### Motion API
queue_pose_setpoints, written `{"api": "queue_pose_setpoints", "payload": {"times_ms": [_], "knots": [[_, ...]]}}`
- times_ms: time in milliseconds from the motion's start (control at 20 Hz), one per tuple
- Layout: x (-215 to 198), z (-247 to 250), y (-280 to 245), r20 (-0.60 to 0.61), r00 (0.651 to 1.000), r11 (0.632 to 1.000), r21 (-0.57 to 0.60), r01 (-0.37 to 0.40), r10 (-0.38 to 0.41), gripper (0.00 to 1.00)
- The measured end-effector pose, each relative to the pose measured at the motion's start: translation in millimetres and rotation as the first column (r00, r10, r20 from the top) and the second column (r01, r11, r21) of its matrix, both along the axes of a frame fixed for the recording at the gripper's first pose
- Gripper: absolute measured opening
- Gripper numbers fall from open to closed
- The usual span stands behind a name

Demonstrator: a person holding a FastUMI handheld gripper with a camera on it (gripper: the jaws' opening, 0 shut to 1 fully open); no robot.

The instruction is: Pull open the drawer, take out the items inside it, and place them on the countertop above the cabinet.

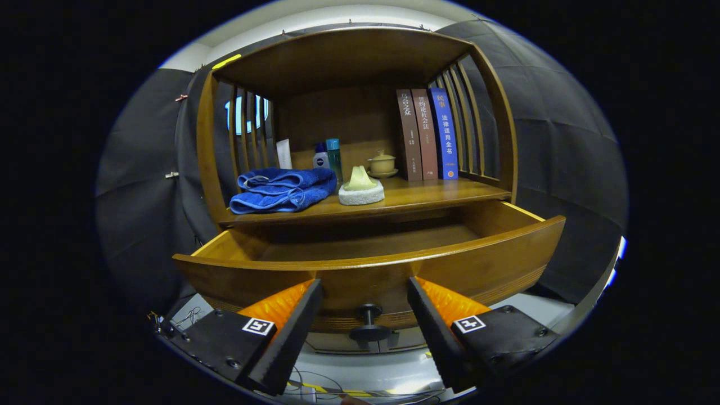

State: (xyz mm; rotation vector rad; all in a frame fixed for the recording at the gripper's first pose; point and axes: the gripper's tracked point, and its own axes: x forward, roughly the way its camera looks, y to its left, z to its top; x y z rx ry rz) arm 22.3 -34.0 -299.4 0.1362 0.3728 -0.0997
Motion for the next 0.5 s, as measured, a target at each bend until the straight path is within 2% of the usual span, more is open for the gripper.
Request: {"api": "queue_pose_setpoints", "payload": {"times_ms": [500], "knots": [[74.2,-13.5,-6.6,-0.009,1.000,0.999,-0.038,-0.005,0.004,1.00]]}}
